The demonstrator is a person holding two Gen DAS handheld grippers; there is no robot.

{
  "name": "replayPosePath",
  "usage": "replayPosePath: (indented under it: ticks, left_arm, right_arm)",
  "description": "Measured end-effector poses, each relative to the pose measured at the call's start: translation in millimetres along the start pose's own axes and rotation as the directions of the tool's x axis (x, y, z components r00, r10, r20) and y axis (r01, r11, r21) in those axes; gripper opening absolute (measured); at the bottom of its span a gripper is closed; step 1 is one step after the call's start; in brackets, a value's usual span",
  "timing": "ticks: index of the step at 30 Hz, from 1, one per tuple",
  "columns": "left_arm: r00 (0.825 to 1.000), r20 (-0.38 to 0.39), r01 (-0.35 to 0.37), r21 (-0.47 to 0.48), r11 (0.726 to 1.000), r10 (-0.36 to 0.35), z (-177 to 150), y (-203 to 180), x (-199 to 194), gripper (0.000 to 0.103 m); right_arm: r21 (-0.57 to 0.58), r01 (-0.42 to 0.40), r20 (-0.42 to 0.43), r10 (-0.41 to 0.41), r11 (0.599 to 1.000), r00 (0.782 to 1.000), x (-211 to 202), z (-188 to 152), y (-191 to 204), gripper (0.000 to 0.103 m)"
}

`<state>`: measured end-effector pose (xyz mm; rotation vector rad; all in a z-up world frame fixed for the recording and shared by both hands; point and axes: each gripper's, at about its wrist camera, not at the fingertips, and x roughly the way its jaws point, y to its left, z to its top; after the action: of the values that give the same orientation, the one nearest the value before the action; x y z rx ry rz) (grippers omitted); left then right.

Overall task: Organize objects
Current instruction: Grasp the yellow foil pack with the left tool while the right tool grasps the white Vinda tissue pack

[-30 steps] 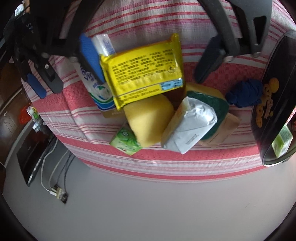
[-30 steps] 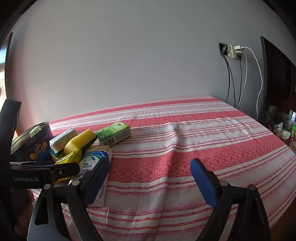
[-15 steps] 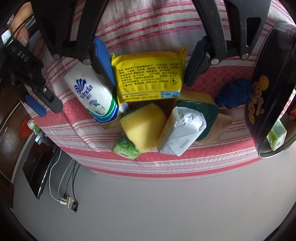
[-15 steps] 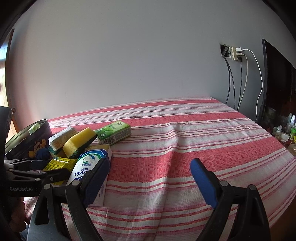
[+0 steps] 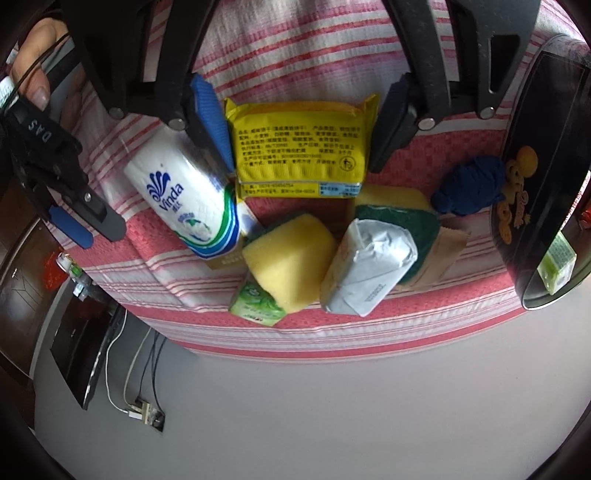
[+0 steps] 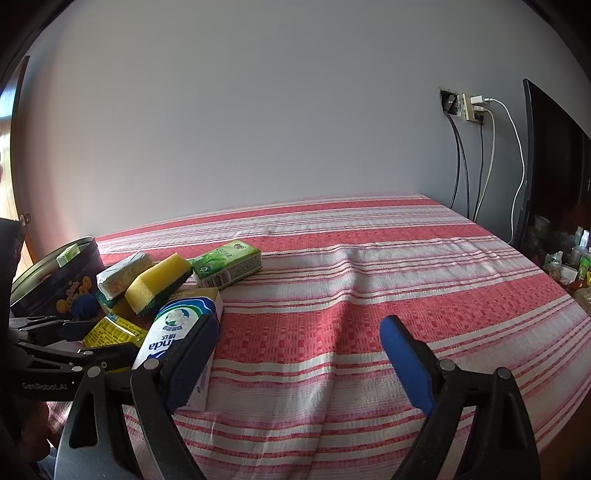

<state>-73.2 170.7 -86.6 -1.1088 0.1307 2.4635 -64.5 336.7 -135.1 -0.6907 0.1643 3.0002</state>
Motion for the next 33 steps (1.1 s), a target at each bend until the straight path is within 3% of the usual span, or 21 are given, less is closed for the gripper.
replayPosePath:
  ticks: [7, 14, 18, 24, 29, 32, 33]
  left_arm:
    - [0.995, 0.071, -0.079, 0.027, 0.996, 0.077, -8, 10, -17, 0.071]
    - [0.987, 0.097, -0.123, -0.014, 0.992, 0.124, -12, 30, -24, 0.070]
    - [0.965, 0.159, -0.208, -0.025, 0.978, 0.209, -13, 35, -35, 0.070]
    - [0.950, 0.180, -0.249, -0.053, 0.967, 0.254, -12, 44, -35, 0.070]
    - [0.953, 0.178, -0.238, -0.062, 0.969, 0.246, -13, 46, -33, 0.070]
    - [0.953, 0.183, -0.235, -0.062, 0.970, 0.242, -15, 46, -35, 0.070]
    - [0.953, 0.183, -0.235, -0.060, 0.970, 0.242, -15, 46, -35, 0.070]
  right_arm:
    - [0.004, -0.049, -0.018, 0.050, 0.999, 0.999, -1, -1, 8, 0.091]
    - [-0.080, -0.112, -0.045, 0.109, 0.990, 0.993, 3, 2, 44, 0.091]
    - [-0.114, -0.129, -0.070, 0.122, 0.985, 0.990, 7, 12, 63, 0.091]
    - [-0.178, -0.125, -0.127, 0.103, 0.976, 0.987, 19, 18, 86, 0.091]
    - [-0.214, -0.095, -0.196, 0.052, 0.972, 0.979, 34, 11, 97, 0.091]
    - [-0.209, -0.087, -0.225, 0.039, 0.974, 0.974, 38, 10, 94, 0.081]
    - [-0.201, -0.088, -0.250, 0.036, 0.976, 0.968, 43, 10, 92, 0.071]
